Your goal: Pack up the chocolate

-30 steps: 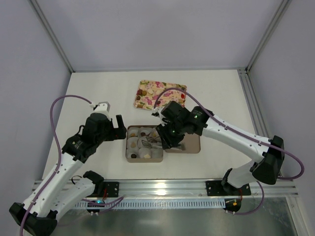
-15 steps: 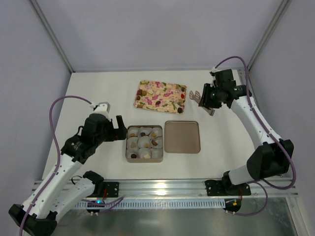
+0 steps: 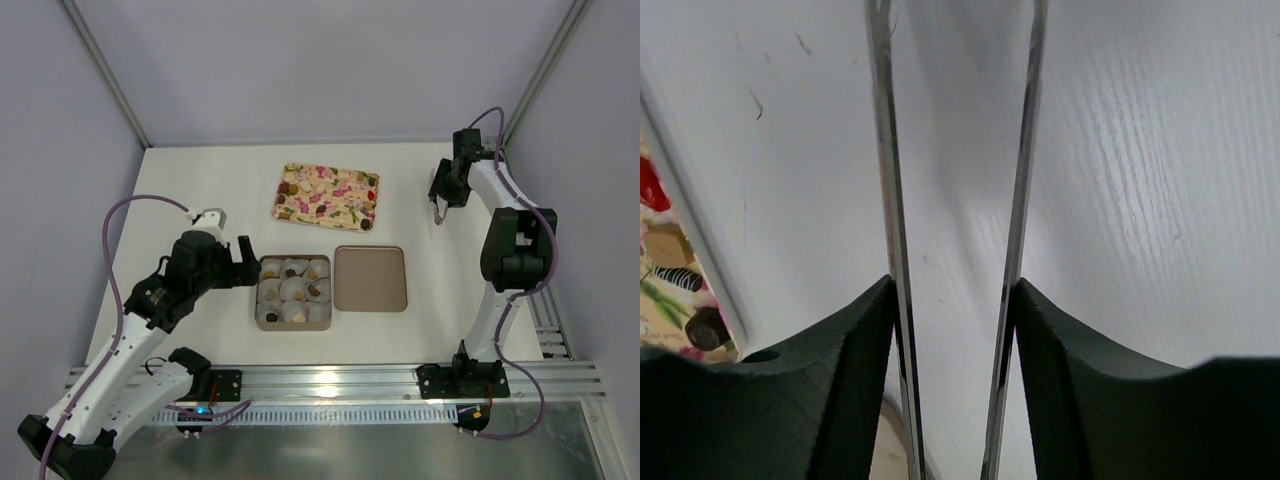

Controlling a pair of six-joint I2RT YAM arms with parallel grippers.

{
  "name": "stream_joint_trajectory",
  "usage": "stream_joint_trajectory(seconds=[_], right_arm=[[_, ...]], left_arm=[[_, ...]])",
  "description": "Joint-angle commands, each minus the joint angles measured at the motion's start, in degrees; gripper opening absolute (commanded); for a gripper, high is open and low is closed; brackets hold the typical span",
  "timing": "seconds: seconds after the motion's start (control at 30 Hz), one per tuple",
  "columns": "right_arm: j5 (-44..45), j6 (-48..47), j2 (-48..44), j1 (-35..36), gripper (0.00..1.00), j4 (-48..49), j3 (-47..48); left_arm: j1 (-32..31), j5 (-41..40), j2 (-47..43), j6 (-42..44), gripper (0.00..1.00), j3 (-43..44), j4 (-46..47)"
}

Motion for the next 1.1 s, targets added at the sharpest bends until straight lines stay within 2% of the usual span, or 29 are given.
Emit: stream_joint_trajectory(seconds=[0.0,0.3,0.4,0.53,0.67,0.77,0.9,1.0,1.07], right_arm=[[1.05,-1.01,1.78,-1.03,0.54,-0.24,4.4],[-0.61,-0.75,6.71,-1.12,0.65,-2.09,3.45],[-1.32,-0.4,6.89,-1.12,0.71,-1.66,1.69],[-1.32,-0.4,6.54,-1.12,0.85,-1.39,0.1],[-0.62,-0.23,4.0,-1.12,0.91,-1.3,-0.6],[-0.09,0.39,1.27,-1.12,0.91,-1.39,-1.21],[0.09,1.53,-7.32,-0.51,0.91,-0.43,-4.72],[0.79,2.32,-13.14,1.25,0.87,2.29,-13.06],[2.1,3.02,-18.15,6.25,0.82,4.41,-20.42]], left_arm=[[0.21,1.07,0.15,0.92,1.0,-0.07,1.35],[0.21,1.07,0.68,1.09,1.0,-0.07,1.35],[0.21,0.9,0.59,1.01,1.0,-0.07,1.35],[0.21,0.81,0.77,0.92,1.0,-0.07,1.35],[0.21,0.64,0.86,1.01,1.0,-0.07,1.35],[0.21,0.37,0.68,0.92,1.0,-0.07,1.26],[0.21,-0.07,0.77,0.83,1.0,0.02,1.26],[0.21,-0.24,0.59,0.66,1.0,0.11,1.09],[0.21,-0.33,0.59,0.57,1.0,0.2,1.09]])
